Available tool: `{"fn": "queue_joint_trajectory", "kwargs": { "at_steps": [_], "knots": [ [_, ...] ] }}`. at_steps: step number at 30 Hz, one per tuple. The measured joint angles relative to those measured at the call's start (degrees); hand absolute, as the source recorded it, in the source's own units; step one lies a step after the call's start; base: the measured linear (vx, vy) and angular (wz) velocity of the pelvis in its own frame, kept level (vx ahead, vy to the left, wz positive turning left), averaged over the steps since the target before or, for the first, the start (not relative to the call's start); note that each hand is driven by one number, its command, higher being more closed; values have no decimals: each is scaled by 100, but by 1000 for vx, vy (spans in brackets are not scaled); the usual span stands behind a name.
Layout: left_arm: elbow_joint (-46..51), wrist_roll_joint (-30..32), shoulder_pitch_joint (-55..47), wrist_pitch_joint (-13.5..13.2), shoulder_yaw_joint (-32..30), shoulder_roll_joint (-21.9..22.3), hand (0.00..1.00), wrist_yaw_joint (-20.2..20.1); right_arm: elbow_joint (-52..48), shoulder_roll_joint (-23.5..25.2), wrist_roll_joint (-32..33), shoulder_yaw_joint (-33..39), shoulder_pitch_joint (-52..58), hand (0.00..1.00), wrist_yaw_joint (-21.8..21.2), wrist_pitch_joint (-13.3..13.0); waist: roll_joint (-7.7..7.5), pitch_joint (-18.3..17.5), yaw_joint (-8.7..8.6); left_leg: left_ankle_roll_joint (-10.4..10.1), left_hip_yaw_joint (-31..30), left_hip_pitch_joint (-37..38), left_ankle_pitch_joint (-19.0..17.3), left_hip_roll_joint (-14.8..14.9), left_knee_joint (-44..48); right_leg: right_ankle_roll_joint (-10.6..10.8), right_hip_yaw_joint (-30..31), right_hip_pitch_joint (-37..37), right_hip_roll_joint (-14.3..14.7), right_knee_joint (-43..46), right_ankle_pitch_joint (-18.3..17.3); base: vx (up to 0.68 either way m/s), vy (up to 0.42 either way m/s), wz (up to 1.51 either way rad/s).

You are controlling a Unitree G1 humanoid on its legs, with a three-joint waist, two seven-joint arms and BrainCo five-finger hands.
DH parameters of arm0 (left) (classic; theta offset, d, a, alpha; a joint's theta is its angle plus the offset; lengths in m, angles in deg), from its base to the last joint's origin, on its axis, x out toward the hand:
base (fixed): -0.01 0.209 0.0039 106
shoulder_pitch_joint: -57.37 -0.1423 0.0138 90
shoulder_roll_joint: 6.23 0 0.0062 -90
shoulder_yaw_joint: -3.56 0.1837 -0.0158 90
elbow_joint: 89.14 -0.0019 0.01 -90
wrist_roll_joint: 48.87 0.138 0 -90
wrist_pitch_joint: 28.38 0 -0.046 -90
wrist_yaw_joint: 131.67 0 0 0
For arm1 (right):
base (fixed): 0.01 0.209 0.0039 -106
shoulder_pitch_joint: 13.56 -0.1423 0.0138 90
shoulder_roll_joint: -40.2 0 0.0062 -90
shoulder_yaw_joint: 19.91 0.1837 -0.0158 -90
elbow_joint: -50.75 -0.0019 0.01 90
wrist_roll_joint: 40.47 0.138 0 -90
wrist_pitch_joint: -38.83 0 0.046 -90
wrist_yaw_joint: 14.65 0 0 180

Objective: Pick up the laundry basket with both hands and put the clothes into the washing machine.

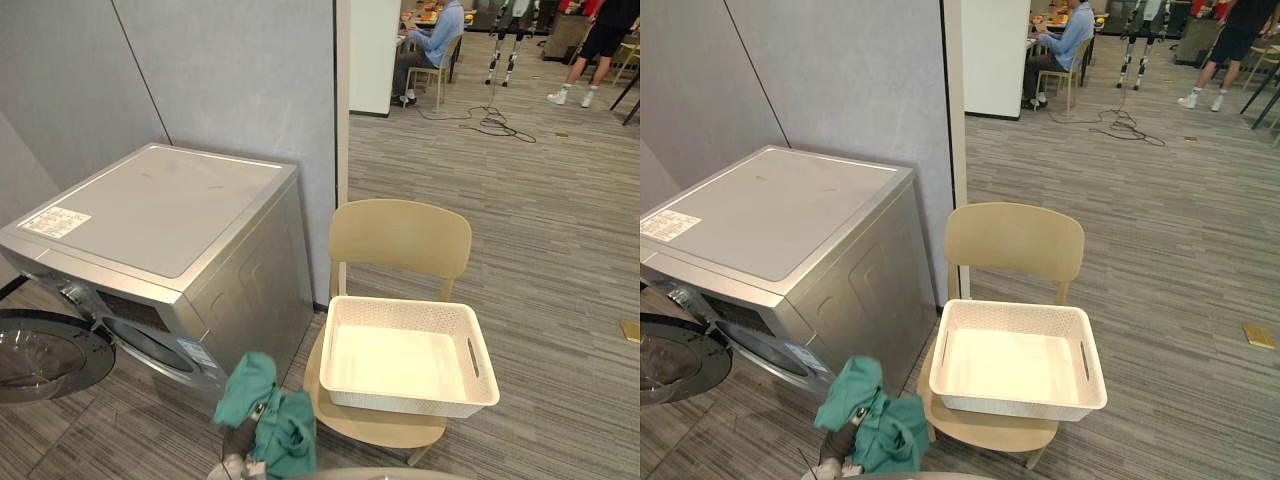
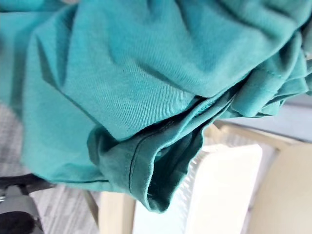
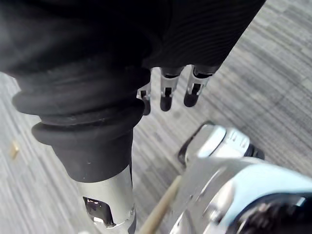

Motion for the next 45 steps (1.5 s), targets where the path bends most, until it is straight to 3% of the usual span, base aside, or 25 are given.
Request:
{"fn": "queue_joint_trajectory", "kwargs": {
  "at_steps": [3,13,16,20,21,22,23,24,25,27,28,30,32,33,34,36,38,42,43,44,45],
  "knots": [
    [-1413,-16,347,155,-755,-137,100,227,397,-136,-40,-77,-390,0,-2,-7,4,-40,-7,-1,13,23,0,-2,-14,-4,59,9,26,-51,4,43,6,-5],
    [-1703,-269,587,195,-915,-178,100,241,1100,-551,-241,-610,-760,0,-29,-6,45,135,-48,53,-71,182,-63,-4,219,-72,104,211,35,59,-43,6,1,-1],
    [-1683,-426,658,110,-862,-154,100,269,1114,-633,-307,-798,-773,0,-47,-1,28,292,-46,103,-460,-167,-282,19,679,-108,-96,36,-74,721,-449,-143,-44,52],
    [-1457,-515,640,66,-962,-76,100,339,1069,-756,-530,-1241,-844,0,-32,-7,58,493,16,39,-1155,-1044,-155,-17,1083,-186,-609,-641,-354,1913,-999,-153,-122,84],
    [-1342,-584,668,57,-990,-65,100,339,1050,-763,-542,-1321,-855,0,-19,-44,-74,593,71,247,-1376,-1222,60,-80,939,-235,-894,-763,-497,2198,-1178,-143,-182,132],
    [-1279,-667,701,54,-999,-71,100,344,1032,-766,-588,-1431,-882,0,19,-60,-64,672,108,830,-1387,-1295,334,-166,614,-323,-1218,-806,-670,2336,-1295,-146,-182,140],
    [-1273,-697,709,57,-996,-58,100,347,1015,-814,-648,-1474,-896,0,42,-59,-124,697,107,1223,-1279,-1284,294,-142,359,-356,-1392,-786,-704,2319,-1300,-104,-149,151],
    [-1248,-707,762,57,-1001,-47,100,356,828,-852,-697,-1567,-915,0,96,-59,-84,725,99,1330,-770,-1281,52,-14,74,-537,-1729,-723,-818,2184,-1191,-90,-54,135],
    [-1224,-739,857,48,-1081,-32,100,345,744,-849,-724,-1591,-1030,0,118,-102,-97,844,143,1211,-347,-1660,86,158,684,-644,-1999,-715,-953,2164,-1106,-90,-27,117],
    [-1231,-766,846,59,-1278,31,100,362,704,-860,-735,-1590,-1271,0,118,-103,-104,847,253,1040,-125,-1878,183,279,2166,-609,-2255,-559,-1070,1987,-909,-134,-25,67],
    [-1230,-798,846,56,-1326,81,100,364,647,-817,-736,-1581,-1331,0,107,-110,-86,837,279,902,-74,-1744,67,323,2796,-569,-2422,-375,-1071,1772,-761,-121,-11,60],
    [-1275,-813,857,60,-1313,80,100,345,607,-720,-737,-1455,-1459,0,88,-122,-63,822,264,620,-54,-1508,-241,383,3254,-535,-2715,-247,-1047,1503,-559,-108,165,82],
    [-1496,-806,1042,81,-1122,121,100,326,696,-716,-734,-983,-1548,0,75,-108,129,665,161,228,325,-1262,-662,382,2340,-348,-3128,-202,-946,1140,-217,-56,253,115],
    [-1561,-798,1103,90,-1035,115,100,323,807,-708,-733,-830,-1611,0,72,-84,119,637,123,200,464,-1193,-753,283,1957,-300,-3236,-192,-928,992,-83,-66,252,103],
    [-1643,-769,1169,94,-840,-106,100,276,1130,-554,-728,-685,-1756,0,73,31,-114,704,139,286,356,-1141,-495,-116,1443,-312,-3129,-135,-901,544,173,-62,297,76],
    [-1721,-693,1154,177,-599,-383,100,271,1285,-525,-727,-687,-1704,0,71,86,-257,655,101,344,210,-902,-412,-374,1176,-309,-2850,152,-861,157,315,-16,284,59],
    [-1730,-681,1065,183,-372,-499,100,273,1311,-528,-725,-722,-1625,0,76,128,-274,591,124,348,216,-683,-409,-530,1059,-396,-2669,342,-919,42,399,17,174,20],
    [-1827,-686,1109,162,-4,-551,100,208,1308,-675,-730,-842,-1741,0,55,141,-260,468,102,515,120,-661,-196,-807,619,-316,-2618,172,-1182,237,473,-28,68,15],
    [-1885,-684,1129,102,110,-488,100,190,1284,-756,-724,-839,-1746,0,60,135,-217,510,67,592,-18,-641,-119,-912,434,-366,-2578,112,-1348,605,447,-63,44,48],
    [-1916,-684,1129,78,168,-441,100,189,1265,-760,-719,-819,-1704,0,75,91,-196,508,39,621,-122,-615,-99,-959,350,-611,-2452,53,-1433,878,415,-46,70,86],
    [-1917,-687,1123,61,267,-359,100,186,1177,-883,-647,-826,-1650,0,40,46,-77,527,-56,722,-378,-542,-104,-975,268,-1389,-1816,-146,-1447,1511,457,0,90,100]
  ]
}}
